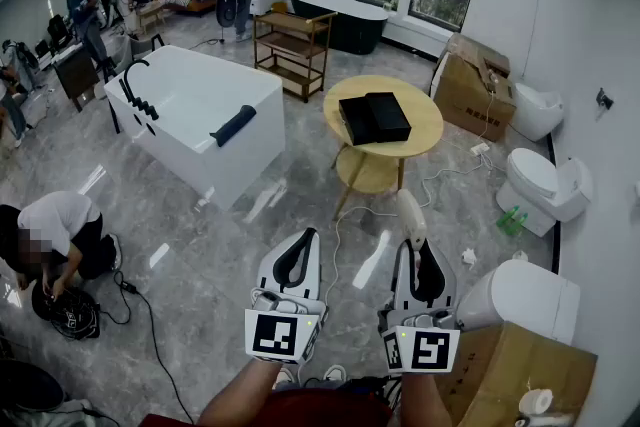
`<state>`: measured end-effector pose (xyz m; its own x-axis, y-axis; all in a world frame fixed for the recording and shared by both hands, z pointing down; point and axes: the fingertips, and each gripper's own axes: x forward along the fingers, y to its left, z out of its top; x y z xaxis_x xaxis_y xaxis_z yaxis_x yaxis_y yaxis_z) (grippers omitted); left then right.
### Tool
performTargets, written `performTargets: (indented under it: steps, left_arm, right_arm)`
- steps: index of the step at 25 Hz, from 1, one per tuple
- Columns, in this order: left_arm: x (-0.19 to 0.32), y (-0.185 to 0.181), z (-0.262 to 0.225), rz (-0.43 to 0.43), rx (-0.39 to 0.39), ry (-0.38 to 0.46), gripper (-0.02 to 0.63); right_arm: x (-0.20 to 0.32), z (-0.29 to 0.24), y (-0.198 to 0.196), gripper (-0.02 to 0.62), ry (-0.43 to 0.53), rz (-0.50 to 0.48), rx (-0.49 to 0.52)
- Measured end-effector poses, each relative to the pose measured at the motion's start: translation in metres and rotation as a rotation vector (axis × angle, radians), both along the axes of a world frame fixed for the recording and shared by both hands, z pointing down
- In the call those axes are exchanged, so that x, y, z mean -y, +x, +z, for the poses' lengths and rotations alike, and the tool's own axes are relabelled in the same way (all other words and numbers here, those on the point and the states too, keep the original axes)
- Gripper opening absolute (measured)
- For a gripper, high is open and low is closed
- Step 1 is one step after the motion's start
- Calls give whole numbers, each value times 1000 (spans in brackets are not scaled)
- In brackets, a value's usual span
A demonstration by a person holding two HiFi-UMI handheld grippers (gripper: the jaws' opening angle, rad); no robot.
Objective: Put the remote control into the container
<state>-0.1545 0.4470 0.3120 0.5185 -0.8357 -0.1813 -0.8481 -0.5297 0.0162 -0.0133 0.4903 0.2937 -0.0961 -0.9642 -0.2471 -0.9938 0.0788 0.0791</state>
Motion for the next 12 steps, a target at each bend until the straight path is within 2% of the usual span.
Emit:
performTargets:
  steps: [3,6,12]
  left_arm:
    - [3,3,-5,2,-31,10,15]
    - [4,9,-2,13,5,-3,15]
    - [2,30,-2,6,9,-3,15]
  right_arm:
    - [3,0,2,97,1,-1,3]
    - [5,-2,7,97,2,-2,10]
    - [7,2,26,97,-1,-20,26]
